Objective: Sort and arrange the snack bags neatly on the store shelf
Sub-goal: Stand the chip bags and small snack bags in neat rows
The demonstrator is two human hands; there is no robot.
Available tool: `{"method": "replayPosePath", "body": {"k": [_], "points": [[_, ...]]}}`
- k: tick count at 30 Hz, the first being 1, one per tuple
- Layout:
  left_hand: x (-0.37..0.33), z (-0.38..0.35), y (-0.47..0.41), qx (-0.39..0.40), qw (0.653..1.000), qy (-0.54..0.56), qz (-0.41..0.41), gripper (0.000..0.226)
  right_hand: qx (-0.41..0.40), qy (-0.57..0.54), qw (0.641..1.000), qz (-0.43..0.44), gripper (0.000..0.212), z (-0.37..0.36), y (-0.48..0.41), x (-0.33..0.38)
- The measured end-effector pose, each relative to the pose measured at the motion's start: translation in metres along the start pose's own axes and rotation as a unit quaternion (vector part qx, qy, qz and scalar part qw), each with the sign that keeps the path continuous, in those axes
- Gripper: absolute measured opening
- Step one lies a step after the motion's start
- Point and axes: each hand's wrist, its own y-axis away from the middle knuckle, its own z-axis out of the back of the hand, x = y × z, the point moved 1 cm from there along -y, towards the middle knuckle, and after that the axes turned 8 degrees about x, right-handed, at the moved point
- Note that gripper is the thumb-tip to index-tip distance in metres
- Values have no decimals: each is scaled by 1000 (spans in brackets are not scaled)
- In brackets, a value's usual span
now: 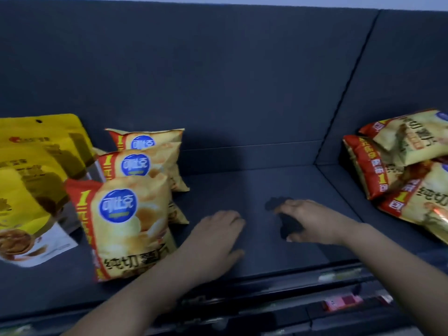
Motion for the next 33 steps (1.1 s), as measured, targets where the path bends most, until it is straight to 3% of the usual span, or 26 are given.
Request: {"method": "replayPosePath", "body": {"k": [6, 16, 21, 25, 28, 33], "points": [[-31, -21, -105, 83, 990, -107, 49, 65, -37, -21, 996, -83, 81, 8, 77, -78], [-153, -12, -235, 69, 993, -67, -69, 70, -177, -59, 957, -222, 97, -5, 196, -193], [-209, -20, -299, 67, 990, -32, -118, 80, -143, -225, 884, -383, 131, -41, 212, -218], [-232, -25, -332, 61, 992, -33, -101, 91, -130, -360, 842, -380, 141, -60, 195, -225], [-233, -28, -342, 71, 994, 16, -82, 89, -144, -387, 822, -393, 147, -69, 179, -227], [-224, -25, -334, 75, 988, 78, -106, 81, -180, -390, 807, -405, 139, -69, 173, -218]]}}
